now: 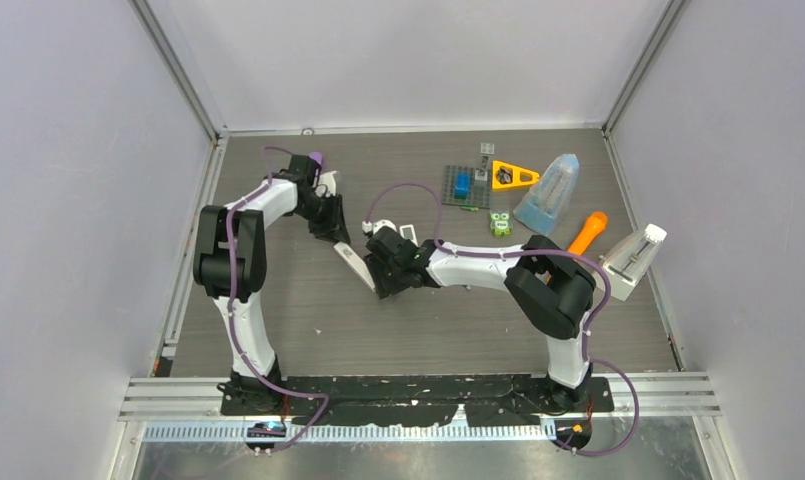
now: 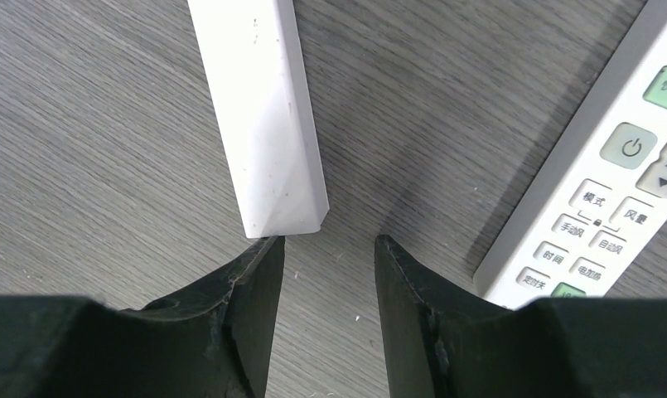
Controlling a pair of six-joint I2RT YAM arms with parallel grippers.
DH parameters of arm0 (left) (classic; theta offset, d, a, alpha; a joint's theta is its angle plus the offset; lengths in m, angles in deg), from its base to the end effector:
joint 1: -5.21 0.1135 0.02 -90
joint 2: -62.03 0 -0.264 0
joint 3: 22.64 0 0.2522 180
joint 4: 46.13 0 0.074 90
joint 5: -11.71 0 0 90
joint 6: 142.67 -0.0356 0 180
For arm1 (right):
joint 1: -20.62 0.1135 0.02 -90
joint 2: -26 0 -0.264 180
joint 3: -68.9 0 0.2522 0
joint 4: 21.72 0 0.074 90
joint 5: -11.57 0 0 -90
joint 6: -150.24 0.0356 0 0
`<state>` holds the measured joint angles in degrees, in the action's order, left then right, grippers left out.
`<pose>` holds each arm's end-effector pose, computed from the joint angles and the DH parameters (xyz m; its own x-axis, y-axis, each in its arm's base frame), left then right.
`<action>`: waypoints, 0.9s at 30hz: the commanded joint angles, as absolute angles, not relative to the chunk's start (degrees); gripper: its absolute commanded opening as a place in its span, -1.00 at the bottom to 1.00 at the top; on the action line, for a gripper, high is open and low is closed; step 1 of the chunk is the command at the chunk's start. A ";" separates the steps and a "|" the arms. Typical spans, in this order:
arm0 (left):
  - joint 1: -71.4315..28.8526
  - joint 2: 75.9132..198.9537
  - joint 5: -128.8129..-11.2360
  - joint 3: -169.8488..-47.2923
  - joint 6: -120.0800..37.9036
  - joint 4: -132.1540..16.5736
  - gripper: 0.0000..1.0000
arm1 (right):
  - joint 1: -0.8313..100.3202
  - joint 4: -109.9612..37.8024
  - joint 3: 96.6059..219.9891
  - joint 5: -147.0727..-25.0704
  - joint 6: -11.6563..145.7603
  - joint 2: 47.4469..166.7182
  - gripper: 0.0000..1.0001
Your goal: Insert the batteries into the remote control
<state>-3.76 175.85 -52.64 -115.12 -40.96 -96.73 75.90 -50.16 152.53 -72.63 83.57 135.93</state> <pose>0.3872 -0.0767 0.1624 -0.9750 -0.0313 -0.2200 0.0768 0.8815 -0.4659 0.2304 0.3261 0.1606 -0.7377 -0.3729 -0.5628 -0.5362 0.8301 0.1529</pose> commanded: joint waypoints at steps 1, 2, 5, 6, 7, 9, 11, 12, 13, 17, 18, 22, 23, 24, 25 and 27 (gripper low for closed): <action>-3.93 177.16 -48.04 -114.42 -41.12 -98.65 -0.56 | 75.24 -52.98 155.25 -71.57 85.90 139.31 -0.03; -3.93 177.24 -47.91 -114.20 -41.15 -98.72 -0.61 | 75.13 -53.57 155.68 -71.77 85.94 139.80 -0.05; -3.93 177.18 -47.18 -113.41 -40.83 -98.58 -0.74 | 74.80 -54.47 156.36 -71.90 86.20 140.77 -0.07; -3.93 177.19 -47.12 -113.18 -40.76 -98.42 -0.77 | 74.78 -54.67 156.47 -71.96 86.23 141.20 -0.09; -3.93 177.19 -47.28 -113.06 -40.72 -98.52 -0.84 | 74.76 -54.70 156.66 -72.13 86.27 141.35 -0.09; -3.93 177.40 -47.54 -113.05 -40.82 -98.86 -0.97 | 74.76 -54.73 157.10 -72.12 86.49 141.72 -0.14; -3.93 177.64 -47.63 -113.23 -40.80 -99.07 -1.00 | 74.64 -55.14 157.93 -72.01 86.56 142.26 -0.18; -3.92 177.64 -47.72 -113.26 -40.80 -99.15 -1.00 | 74.61 -55.65 158.22 -71.97 86.54 142.69 -0.20; -3.89 177.71 -47.90 -113.30 -40.76 -99.15 -1.00 | 74.59 -55.76 158.55 -71.94 86.54 142.79 -0.22; -3.63 177.46 -49.06 -114.25 -40.71 -99.25 -1.00 | 74.43 -55.57 158.37 -71.62 86.53 141.51 -0.21; -3.54 177.27 -49.42 -114.76 -40.69 -99.38 -1.00 | 74.41 -55.50 158.27 -71.41 86.52 141.06 -0.20; -3.27 176.36 -50.85 -118.06 -40.47 -99.95 -0.75 | 74.25 -55.57 158.05 -71.21 86.07 138.28 -0.09; -3.19 176.03 -51.22 -119.24 -40.39 -100.43 -0.66 | 74.26 -55.95 158.02 -71.13 86.07 137.19 -0.08; -3.15 175.84 -51.38 -120.57 -40.44 -100.86 -0.57 | 74.29 -56.22 157.86 -71.05 86.08 136.57 -0.05; -3.16 175.69 -51.66 -121.96 -40.51 -101.38 -0.45 | 74.25 -56.75 157.66 -71.00 86.01 135.30 -0.03; -3.16 175.44 -52.03 -124.75 -40.66 -102.69 -0.30 | 74.19 -57.26 156.58 -70.59 86.04 132.74 0.03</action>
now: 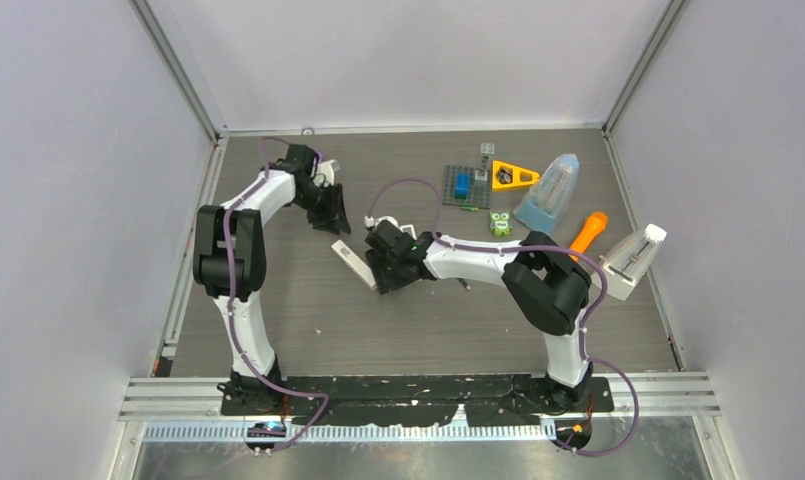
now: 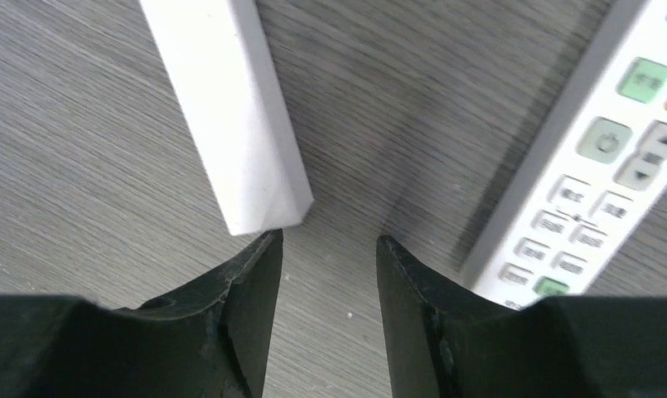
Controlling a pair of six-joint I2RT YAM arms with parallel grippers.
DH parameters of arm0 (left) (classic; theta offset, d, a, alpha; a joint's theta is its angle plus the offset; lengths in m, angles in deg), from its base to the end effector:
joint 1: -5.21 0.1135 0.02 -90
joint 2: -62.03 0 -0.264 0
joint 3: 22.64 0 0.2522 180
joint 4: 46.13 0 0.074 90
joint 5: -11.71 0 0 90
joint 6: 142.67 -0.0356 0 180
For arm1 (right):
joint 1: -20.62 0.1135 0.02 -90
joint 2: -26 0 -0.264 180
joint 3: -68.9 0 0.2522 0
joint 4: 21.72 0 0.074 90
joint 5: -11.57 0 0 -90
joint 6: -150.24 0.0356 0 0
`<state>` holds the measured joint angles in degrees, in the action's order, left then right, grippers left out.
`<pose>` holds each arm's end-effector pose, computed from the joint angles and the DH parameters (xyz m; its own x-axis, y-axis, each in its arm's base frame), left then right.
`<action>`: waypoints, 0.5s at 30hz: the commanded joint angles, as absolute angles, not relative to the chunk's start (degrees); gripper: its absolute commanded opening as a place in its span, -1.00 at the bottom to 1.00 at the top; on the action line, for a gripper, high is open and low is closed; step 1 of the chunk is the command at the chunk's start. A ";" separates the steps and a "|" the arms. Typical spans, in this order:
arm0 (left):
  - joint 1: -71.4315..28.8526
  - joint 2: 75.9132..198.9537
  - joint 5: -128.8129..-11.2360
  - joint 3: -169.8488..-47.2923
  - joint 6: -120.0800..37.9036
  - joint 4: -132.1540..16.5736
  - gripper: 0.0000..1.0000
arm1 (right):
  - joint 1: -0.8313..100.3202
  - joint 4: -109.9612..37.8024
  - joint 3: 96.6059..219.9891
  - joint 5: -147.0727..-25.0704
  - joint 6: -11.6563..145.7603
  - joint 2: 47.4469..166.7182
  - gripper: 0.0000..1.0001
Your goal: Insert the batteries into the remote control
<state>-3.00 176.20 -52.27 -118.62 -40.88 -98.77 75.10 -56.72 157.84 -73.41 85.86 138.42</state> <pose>0.3961 -0.0729 0.1755 -0.9705 -0.0455 -0.2368 0.0742 0.8781 -0.4727 0.2403 0.3313 0.1637 -0.7857 -0.3593 -0.5036 -0.4930 0.8554 0.1588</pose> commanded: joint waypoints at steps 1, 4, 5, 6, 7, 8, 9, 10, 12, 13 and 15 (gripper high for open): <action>-3.14 175.23 -52.27 -126.10 -40.79 -103.37 -0.25 | 74.17 -57.45 155.72 -70.19 86.06 131.89 0.07; -3.16 174.10 -52.77 -128.16 -40.54 -104.21 -0.03 | 73.67 -58.39 153.65 -69.45 86.33 126.83 0.15; -3.21 173.50 -53.21 -128.07 -40.02 -104.18 0.05 | 73.51 -58.67 152.70 -69.18 86.42 124.79 0.19; -3.23 172.75 -53.80 -127.64 -39.19 -104.01 0.11 | 73.00 -59.10 152.27 -68.97 86.63 123.83 0.21; -3.15 171.87 -54.92 -126.77 -38.16 -103.80 0.17 | 72.69 -59.91 151.59 -68.29 86.70 122.07 0.26; -3.22 171.03 -56.23 -125.01 -36.43 -103.59 0.21 | 72.02 -60.18 151.32 -67.50 86.96 121.32 0.29; -3.23 170.14 -57.40 -123.26 -34.44 -103.20 0.25 | 71.63 -60.82 150.89 -67.03 87.05 120.12 0.35; -3.23 169.34 -58.48 -121.32 -32.09 -102.69 0.28 | 70.75 -61.11 150.70 -66.07 87.18 119.69 0.37; -3.51 167.66 -60.10 -117.02 -27.41 -101.41 0.29 | 69.53 -61.70 150.24 -64.57 87.30 118.73 0.46; -3.80 166.80 -60.10 -114.74 -25.51 -100.02 0.31 | 69.11 -61.92 149.92 -64.21 87.26 118.68 0.52; -4.98 164.97 -60.44 -110.06 -21.75 -96.80 0.36 | 67.76 -62.30 149.76 -63.71 87.54 119.25 0.57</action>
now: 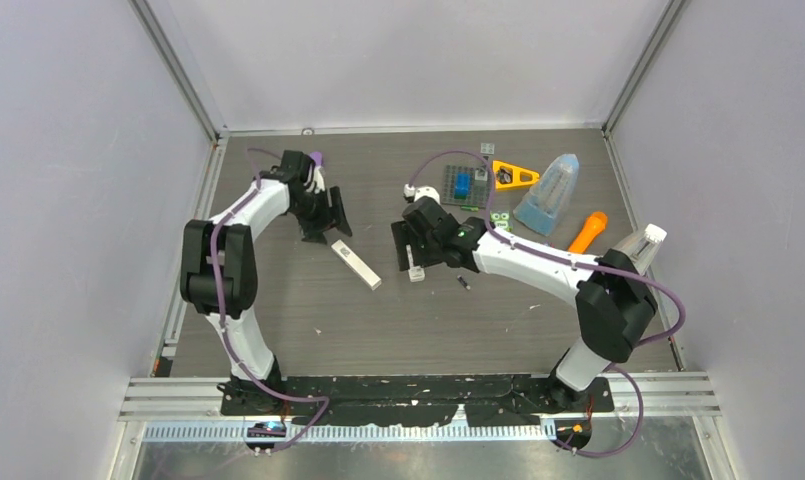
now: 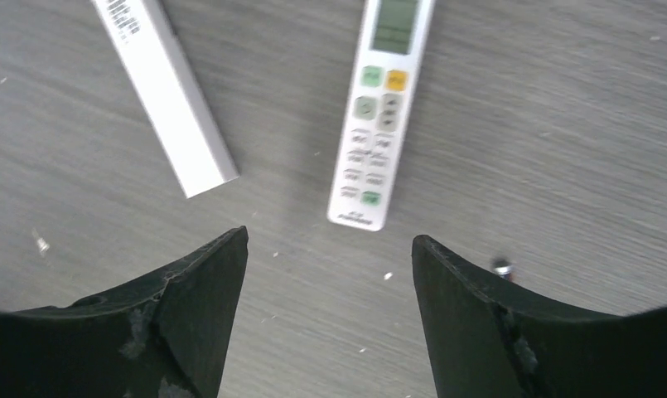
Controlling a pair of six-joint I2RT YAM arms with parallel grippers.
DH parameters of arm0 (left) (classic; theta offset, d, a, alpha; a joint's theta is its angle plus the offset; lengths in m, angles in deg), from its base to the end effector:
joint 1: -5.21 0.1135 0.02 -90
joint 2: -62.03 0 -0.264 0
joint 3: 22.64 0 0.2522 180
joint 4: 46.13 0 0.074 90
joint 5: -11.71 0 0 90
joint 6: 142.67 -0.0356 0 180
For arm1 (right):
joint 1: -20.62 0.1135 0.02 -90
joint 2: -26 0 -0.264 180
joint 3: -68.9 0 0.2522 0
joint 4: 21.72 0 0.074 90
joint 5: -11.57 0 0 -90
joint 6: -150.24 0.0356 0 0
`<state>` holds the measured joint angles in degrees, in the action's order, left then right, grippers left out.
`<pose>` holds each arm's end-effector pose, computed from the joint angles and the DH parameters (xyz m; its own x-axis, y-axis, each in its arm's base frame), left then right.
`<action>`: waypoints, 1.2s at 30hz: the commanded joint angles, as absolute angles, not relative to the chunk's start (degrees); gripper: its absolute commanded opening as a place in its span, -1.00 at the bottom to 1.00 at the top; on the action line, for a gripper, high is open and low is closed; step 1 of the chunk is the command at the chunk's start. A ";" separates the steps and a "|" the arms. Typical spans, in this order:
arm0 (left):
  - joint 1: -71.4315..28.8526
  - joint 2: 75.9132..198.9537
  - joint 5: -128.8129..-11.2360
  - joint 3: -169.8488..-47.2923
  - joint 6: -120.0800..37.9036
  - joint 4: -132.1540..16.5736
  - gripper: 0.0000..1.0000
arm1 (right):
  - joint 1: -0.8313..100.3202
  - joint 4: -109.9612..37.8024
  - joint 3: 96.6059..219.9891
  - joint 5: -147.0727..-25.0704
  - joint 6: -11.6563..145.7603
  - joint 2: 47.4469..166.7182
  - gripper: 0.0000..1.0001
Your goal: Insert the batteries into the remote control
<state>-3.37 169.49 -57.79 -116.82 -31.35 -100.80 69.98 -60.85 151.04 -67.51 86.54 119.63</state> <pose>0.3788 -0.0698 0.2079 -0.9518 -0.2008 -0.2317 -0.0819 0.8948 -0.4389 0.2350 0.2635 0.2425 -0.7468 -0.2021 -0.6337 -0.3747 0.9150 0.1498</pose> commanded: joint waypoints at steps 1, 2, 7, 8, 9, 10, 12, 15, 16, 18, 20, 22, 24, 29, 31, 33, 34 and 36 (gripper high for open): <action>-5.77 163.74 -60.68 -108.15 -20.40 -94.50 0.40 | 66.97 -62.34 149.74 -63.81 87.56 119.51 0.58; -6.90 162.87 -61.53 -106.53 -19.03 -93.12 0.42 | 66.44 -62.32 149.71 -63.74 87.64 120.11 0.59; -11.50 163.36 -65.01 -105.10 -16.35 -90.45 0.54 | 65.58 -61.36 150.28 -64.64 87.73 123.14 0.62; -11.94 164.17 -65.23 -105.39 -15.81 -90.50 0.55 | 65.48 -61.07 150.44 -64.86 87.76 123.53 0.61; -12.30 165.04 -66.03 -105.63 -14.90 -90.79 0.57 | 65.46 -61.02 150.85 -65.06 87.80 124.32 0.62; -12.47 165.85 -66.92 -105.74 -14.03 -90.98 0.58 | 65.38 -60.90 151.03 -65.35 87.83 124.73 0.61; -12.45 167.30 -68.11 -105.57 -12.09 -91.41 0.58 | 65.43 -60.71 151.46 -65.86 88.06 125.82 0.61; -12.46 168.98 -70.70 -105.73 -11.22 -93.02 0.49 | 65.44 -60.63 151.67 -66.44 88.18 127.08 0.61; -12.48 169.22 -71.64 -105.68 -11.19 -93.51 0.42 | 65.44 -60.62 151.66 -66.65 88.21 127.21 0.61; -12.40 169.42 -73.44 -105.64 -11.50 -94.48 0.29 | 65.43 -60.37 151.59 -66.92 87.93 127.83 0.61; -12.39 169.43 -75.05 -105.61 -12.59 -95.30 0.01 | 65.44 -60.26 151.91 -67.06 87.46 128.58 0.61; -12.41 169.44 -76.66 -106.06 -14.23 -96.50 -0.20 | 65.44 -60.20 152.74 -67.17 86.83 129.56 0.61; -12.37 169.79 -77.63 -106.98 -16.57 -98.27 -0.31 | 65.44 -59.99 153.17 -67.58 86.37 130.48 0.60; -11.54 169.80 -82.21 -108.07 -20.55 -101.86 -0.46 | 65.68 -58.35 153.39 -68.75 85.68 131.82 0.54; -10.62 169.13 -82.20 -107.36 -20.88 -101.91 -0.44 | 65.87 -58.00 153.63 -68.94 85.38 132.35 0.52; -9.63 168.76 -80.43 -106.84 -20.94 -101.19 -0.42 | 66.18 -57.81 154.05 -69.06 85.13 133.17 0.50; -9.35 168.73 -79.93 -106.91 -20.74 -101.19 -0.38 | 66.33 -57.96 154.50 -69.09 84.99 133.81 0.48; -9.21 168.98 -79.82 -107.35 -20.68 -101.65 -0.29 | 66.60 -58.16 155.01 -69.11 84.88 134.83 0.44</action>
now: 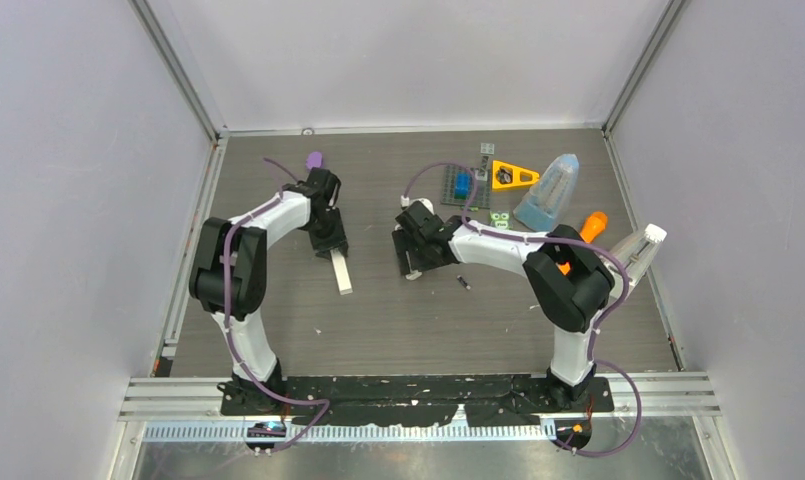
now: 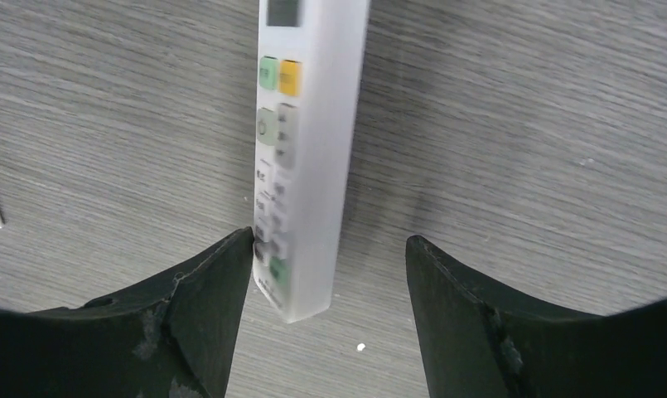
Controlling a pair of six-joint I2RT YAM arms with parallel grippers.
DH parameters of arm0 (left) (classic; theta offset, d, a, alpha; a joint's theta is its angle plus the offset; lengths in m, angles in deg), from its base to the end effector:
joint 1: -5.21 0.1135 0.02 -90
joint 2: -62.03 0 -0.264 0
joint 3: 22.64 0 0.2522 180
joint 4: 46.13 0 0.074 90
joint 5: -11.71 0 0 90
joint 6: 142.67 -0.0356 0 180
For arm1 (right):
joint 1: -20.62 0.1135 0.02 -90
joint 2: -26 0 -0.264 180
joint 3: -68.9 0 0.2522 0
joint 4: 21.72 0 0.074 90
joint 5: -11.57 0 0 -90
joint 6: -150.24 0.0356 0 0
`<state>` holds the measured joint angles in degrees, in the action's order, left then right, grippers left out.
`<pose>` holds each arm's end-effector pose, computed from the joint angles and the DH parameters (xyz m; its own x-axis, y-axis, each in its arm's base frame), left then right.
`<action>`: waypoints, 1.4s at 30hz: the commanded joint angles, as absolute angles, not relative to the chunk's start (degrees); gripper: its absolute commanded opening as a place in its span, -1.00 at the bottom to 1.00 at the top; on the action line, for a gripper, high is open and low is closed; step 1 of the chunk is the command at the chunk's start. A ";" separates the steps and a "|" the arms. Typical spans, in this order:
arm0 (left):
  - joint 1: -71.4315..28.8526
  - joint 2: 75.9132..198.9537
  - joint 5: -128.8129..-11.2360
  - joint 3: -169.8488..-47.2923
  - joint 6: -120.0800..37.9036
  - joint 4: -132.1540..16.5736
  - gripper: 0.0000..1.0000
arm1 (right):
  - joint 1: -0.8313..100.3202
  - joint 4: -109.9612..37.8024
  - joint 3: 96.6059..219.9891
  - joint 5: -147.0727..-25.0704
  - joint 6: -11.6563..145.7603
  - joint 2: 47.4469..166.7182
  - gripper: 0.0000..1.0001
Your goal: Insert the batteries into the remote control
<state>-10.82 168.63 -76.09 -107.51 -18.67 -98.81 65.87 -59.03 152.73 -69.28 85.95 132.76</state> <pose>0.3448 -0.1005 0.1676 -0.9273 -0.3150 -0.2021 -0.2807 0.9426 -0.1809 0.2734 0.2677 0.1733 -0.8307 -0.2296 -0.5071 -0.3165 0.9442 0.0910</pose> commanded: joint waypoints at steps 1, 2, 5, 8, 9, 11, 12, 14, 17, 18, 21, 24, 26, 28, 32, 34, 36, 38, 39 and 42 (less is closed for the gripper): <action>-9.20 169.06 -79.82 -107.64 -20.61 -102.10 -0.21 | 66.63 -58.20 155.14 -69.05 84.86 135.13 0.41; -9.20 169.12 -79.78 -107.97 -20.62 -102.56 -0.12 | 66.68 -58.19 155.27 -69.08 84.87 135.70 0.38; -9.20 168.35 -78.60 -108.27 -20.59 -102.92 0.15 | 66.69 -58.15 155.19 -69.55 84.90 136.65 0.20; -9.20 166.67 -76.65 -107.97 -20.50 -102.76 0.29 | 66.74 -57.81 154.68 -69.79 84.82 136.67 0.03; -9.20 166.02 -76.55 -108.02 -20.48 -102.91 0.32 | 66.79 -57.59 154.37 -69.89 84.70 136.48 -0.07; -9.20 164.73 -76.45 -108.34 -20.48 -103.25 0.38 | 66.76 -56.64 153.67 -70.52 84.22 135.99 -0.21; -9.18 164.05 -76.34 -108.44 -20.42 -103.41 0.39 | 66.81 -56.04 153.41 -70.89 84.05 135.79 -0.27; -9.12 162.71 -76.33 -108.68 -20.34 -103.93 0.40 | 66.77 -54.93 152.70 -71.59 83.26 135.02 -0.46; -9.12 159.88 -74.21 -107.88 -19.64 -103.14 0.40 | 66.93 -52.18 150.65 -72.25 81.31 132.49 -0.56; -9.18 158.40 -72.01 -106.68 -19.13 -101.86 0.40 | 66.98 -51.52 150.05 -72.69 81.10 130.80 -0.63; -9.62 152.83 -65.57 -101.02 -15.88 -95.11 0.39 | 68.18 -45.81 145.76 -74.19 79.87 125.84 -0.68; -11.18 145.92 -58.56 -94.14 -11.91 -85.57 0.36 | 69.78 -46.06 145.44 -72.86 79.49 122.28 -0.67; -12.51 142.53 -56.36 -91.48 -9.14 -80.12 0.36 | 71.69 -45.79 145.32 -71.52 78.77 120.92 -0.67; -13.49 140.10 -55.67 -89.68 -6.58 -75.93 0.36 | 75.21 -45.55 145.67 -69.28 77.59 119.84 -0.67; -14.25 137.67 -57.37 -88.97 -3.16 -73.05 0.39 | 80.24 -47.39 147.53 -61.38 75.13 118.98 -0.67; -14.41 136.72 -58.69 -88.90 -2.76 -72.94 0.42 | 81.85 -49.21 149.14 -58.62 74.86 119.26 -0.67; -14.95 135.81 -60.08 -88.52 -2.43 -72.85 0.43 | 82.91 -50.36 150.24 -56.50 74.72 119.64 -0.67; -15.69 135.60 -61.92 -88.18 -2.08 -74.15 0.44 | 83.69 -50.43 150.71 -55.23 74.21 119.39 -0.67; -15.97 135.67 -62.63 -87.98 -2.00 -74.86 0.45 | 83.92 -50.47 150.88 -54.83 74.17 119.13 -0.67; -16.60 136.32 -63.95 -87.95 -1.52 -78.05 0.45 | 84.82 -51.37 151.91 -52.70 73.86 118.78 -0.67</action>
<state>-15.59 136.90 -61.23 -88.50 -3.04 -77.39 83.71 -51.34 148.49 -58.42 75.31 121.13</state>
